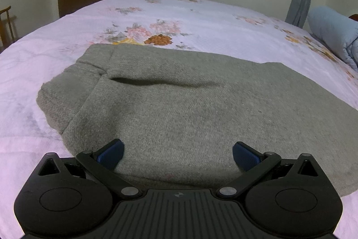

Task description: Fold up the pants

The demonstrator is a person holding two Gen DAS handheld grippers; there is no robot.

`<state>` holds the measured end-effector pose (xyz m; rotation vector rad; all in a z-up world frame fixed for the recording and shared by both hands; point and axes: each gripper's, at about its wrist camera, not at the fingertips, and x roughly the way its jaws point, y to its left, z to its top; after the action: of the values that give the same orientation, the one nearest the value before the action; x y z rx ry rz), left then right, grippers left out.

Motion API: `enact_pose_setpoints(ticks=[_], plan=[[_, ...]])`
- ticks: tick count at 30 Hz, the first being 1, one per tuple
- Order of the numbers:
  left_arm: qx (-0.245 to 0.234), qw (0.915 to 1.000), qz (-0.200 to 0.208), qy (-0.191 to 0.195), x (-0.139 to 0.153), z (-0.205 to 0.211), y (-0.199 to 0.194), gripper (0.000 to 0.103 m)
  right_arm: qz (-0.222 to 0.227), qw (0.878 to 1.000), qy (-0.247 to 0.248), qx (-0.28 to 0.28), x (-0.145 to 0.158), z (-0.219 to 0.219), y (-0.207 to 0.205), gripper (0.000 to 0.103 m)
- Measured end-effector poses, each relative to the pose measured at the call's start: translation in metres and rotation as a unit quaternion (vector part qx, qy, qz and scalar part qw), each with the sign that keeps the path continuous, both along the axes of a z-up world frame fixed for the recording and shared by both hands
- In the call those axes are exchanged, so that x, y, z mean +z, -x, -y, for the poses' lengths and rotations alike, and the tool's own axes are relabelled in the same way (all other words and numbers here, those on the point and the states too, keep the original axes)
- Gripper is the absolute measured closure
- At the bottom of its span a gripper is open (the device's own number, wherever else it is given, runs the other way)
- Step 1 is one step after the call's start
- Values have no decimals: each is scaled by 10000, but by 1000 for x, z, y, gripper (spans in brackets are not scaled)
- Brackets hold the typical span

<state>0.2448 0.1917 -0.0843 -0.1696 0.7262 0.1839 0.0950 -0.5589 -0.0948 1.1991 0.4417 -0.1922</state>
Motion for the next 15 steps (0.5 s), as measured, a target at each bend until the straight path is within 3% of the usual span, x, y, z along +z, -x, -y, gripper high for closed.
enact_pose_setpoints(ticks=[6, 7, 8, 9, 11, 13, 15], plan=[[9, 10000, -43, 7, 1, 1, -2, 0, -12, 9983, -550, -175, -17, 4, -14, 69], [0, 10000, -43, 11, 1, 0, -2, 0, -44, 9983, -564, -166, -15, 4, -18, 75], [-2, 10000, -41, 16, 1, 0, -2, 0, -172, 9987, -446, -157, -10, 3, -25, 94], [-4, 10000, -38, 18, 1, -1, -2, 0, -220, 9994, -265, -54, -3, 3, -32, 95], [-5, 10000, -31, 17, 1, 0, -1, 0, 115, 9987, 409, 281, 30, -2, -42, 96], [-22, 10000, -8, 15, 0, -1, 0, 0, 621, 9879, 1261, 650, 70, -12, -45, 96], [-29, 10000, 17, 16, 0, 0, 1, 0, 1015, 9743, 1798, 897, 94, -18, -39, 96]])
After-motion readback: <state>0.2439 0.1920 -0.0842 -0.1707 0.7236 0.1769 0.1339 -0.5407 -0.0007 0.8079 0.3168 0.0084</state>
